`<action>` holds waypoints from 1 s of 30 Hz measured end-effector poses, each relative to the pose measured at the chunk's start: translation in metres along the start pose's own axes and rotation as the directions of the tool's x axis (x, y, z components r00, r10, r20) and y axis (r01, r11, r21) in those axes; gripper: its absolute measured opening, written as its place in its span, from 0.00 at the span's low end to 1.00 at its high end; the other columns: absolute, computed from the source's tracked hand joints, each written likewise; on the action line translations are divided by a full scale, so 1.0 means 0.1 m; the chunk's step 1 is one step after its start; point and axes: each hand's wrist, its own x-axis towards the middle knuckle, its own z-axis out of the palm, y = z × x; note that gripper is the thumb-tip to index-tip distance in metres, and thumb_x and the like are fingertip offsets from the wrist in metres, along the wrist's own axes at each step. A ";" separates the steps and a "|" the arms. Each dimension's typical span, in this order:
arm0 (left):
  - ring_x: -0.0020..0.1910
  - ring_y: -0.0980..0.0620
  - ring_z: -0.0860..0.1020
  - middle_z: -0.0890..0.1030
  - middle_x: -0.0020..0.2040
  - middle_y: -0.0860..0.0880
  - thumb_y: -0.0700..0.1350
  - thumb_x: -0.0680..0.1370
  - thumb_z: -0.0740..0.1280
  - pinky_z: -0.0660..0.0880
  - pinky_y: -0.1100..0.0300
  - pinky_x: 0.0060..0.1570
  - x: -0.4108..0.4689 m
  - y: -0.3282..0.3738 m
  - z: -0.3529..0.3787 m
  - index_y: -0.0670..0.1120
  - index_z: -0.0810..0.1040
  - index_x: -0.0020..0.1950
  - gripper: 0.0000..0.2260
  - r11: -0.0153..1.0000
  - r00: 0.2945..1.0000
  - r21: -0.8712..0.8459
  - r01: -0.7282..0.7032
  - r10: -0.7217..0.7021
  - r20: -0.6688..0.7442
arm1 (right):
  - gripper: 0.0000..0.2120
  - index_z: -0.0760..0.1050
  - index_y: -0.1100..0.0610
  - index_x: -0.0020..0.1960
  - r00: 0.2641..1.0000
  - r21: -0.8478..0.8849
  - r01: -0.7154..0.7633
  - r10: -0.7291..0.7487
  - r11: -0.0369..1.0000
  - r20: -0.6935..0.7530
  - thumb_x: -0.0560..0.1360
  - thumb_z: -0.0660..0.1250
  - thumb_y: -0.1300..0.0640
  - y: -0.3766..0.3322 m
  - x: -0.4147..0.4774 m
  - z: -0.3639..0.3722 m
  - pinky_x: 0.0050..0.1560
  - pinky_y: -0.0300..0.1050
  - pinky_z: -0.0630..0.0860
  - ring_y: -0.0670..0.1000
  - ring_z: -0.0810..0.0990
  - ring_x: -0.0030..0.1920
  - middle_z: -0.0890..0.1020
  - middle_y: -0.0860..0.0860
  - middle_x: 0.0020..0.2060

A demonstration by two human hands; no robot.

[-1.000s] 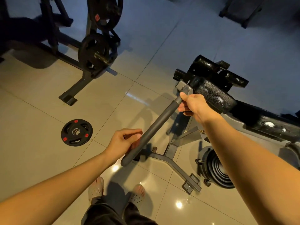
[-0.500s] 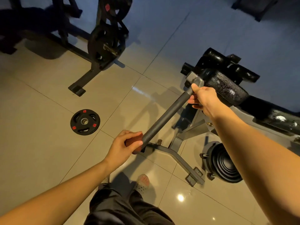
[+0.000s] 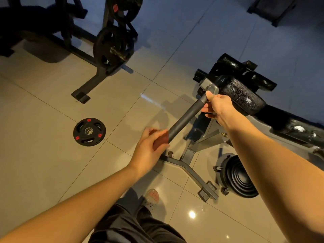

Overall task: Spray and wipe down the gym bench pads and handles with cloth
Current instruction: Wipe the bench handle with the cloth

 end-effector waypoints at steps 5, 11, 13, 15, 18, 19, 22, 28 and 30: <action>0.63 0.60 0.73 0.71 0.61 0.56 0.48 0.77 0.75 0.74 0.61 0.66 -0.34 -0.31 -0.23 0.51 0.77 0.70 0.21 0.988 0.999 0.155 -0.022 0.026 -0.027 | 0.11 0.76 0.54 0.56 1.000 0.023 -0.001 0.001 1.000 0.000 0.82 0.65 0.47 0.04 0.00 0.00 0.52 0.49 0.83 0.48 0.85 0.40 0.84 0.51 0.40; 0.64 0.54 0.72 0.68 0.63 0.54 0.46 0.79 0.73 0.76 0.55 0.67 0.40 0.25 0.18 0.50 0.76 0.70 0.20 0.981 0.994 0.167 -0.098 0.105 -0.035 | 0.12 0.76 0.56 0.55 1.000 0.026 0.012 -0.013 1.000 0.010 0.83 0.64 0.47 0.08 0.02 0.01 0.45 0.47 0.82 0.44 0.83 0.31 0.83 0.50 0.35; 0.64 0.52 0.72 0.68 0.64 0.52 0.47 0.80 0.72 0.78 0.52 0.65 0.73 0.49 0.40 0.49 0.75 0.71 0.20 0.972 0.985 0.178 -0.151 0.164 -0.061 | 0.12 0.76 0.55 0.52 1.000 0.028 0.020 -0.020 0.999 0.003 0.83 0.65 0.46 0.09 0.04 0.02 0.51 0.52 0.82 0.46 0.83 0.33 0.83 0.51 0.35; 0.63 0.51 0.73 0.68 0.65 0.50 0.47 0.80 0.72 0.79 0.50 0.63 0.95 0.61 0.58 0.49 0.74 0.71 0.20 0.963 0.971 0.178 -0.201 0.220 -0.096 | 0.12 0.75 0.55 0.49 1.000 0.022 0.023 -0.024 0.999 0.006 0.82 0.65 0.46 0.09 0.07 0.02 0.54 0.55 0.82 0.49 0.84 0.35 0.84 0.52 0.37; 0.65 0.51 0.72 0.67 0.66 0.50 0.49 0.80 0.72 0.77 0.54 0.65 0.89 0.52 0.56 0.51 0.71 0.74 0.23 0.952 0.968 0.209 -0.222 0.241 -0.073 | 0.12 0.76 0.55 0.50 0.999 0.024 0.028 -0.029 0.999 0.015 0.82 0.66 0.45 0.08 0.08 0.01 0.56 0.55 0.82 0.48 0.85 0.36 0.84 0.52 0.37; 0.66 0.52 0.71 0.66 0.67 0.51 0.50 0.80 0.72 0.76 0.56 0.66 0.77 0.43 0.49 0.53 0.70 0.75 0.25 0.948 0.971 0.229 -0.220 0.236 -0.042 | 0.12 0.76 0.55 0.51 0.999 0.028 0.026 -0.026 0.999 0.019 0.82 0.66 0.46 0.09 0.08 0.00 0.56 0.55 0.82 0.48 0.84 0.35 0.84 0.52 0.37; 0.66 0.56 0.68 0.64 0.67 0.54 0.52 0.80 0.71 0.72 0.66 0.66 0.34 0.16 0.20 0.55 0.65 0.79 0.28 0.936 0.978 0.284 -0.208 0.205 0.041 | 0.12 0.74 0.55 0.48 0.998 0.061 0.020 -0.024 0.998 0.053 0.82 0.66 0.46 0.12 0.09 -0.02 0.57 0.56 0.80 0.49 0.83 0.34 0.82 0.52 0.37; 0.62 0.58 0.69 0.66 0.65 0.52 0.51 0.81 0.70 0.73 0.68 0.63 0.59 0.39 0.33 0.52 0.69 0.76 0.24 0.926 0.977 0.326 -0.189 0.210 -0.031 | 0.13 0.75 0.54 0.48 0.997 0.053 0.035 -0.039 0.998 0.074 0.81 0.66 0.44 0.13 0.14 -0.04 0.57 0.57 0.81 0.50 0.85 0.36 0.84 0.52 0.38; 0.64 0.52 0.71 0.66 0.67 0.48 0.51 0.81 0.70 0.75 0.60 0.63 0.94 0.64 0.57 0.51 0.69 0.76 0.24 0.924 0.973 0.333 -0.186 0.220 -0.067 | 0.14 0.76 0.55 0.50 0.995 0.044 0.040 -0.043 0.998 0.084 0.81 0.66 0.44 0.12 0.13 -0.05 0.56 0.57 0.81 0.50 0.85 0.37 0.85 0.53 0.39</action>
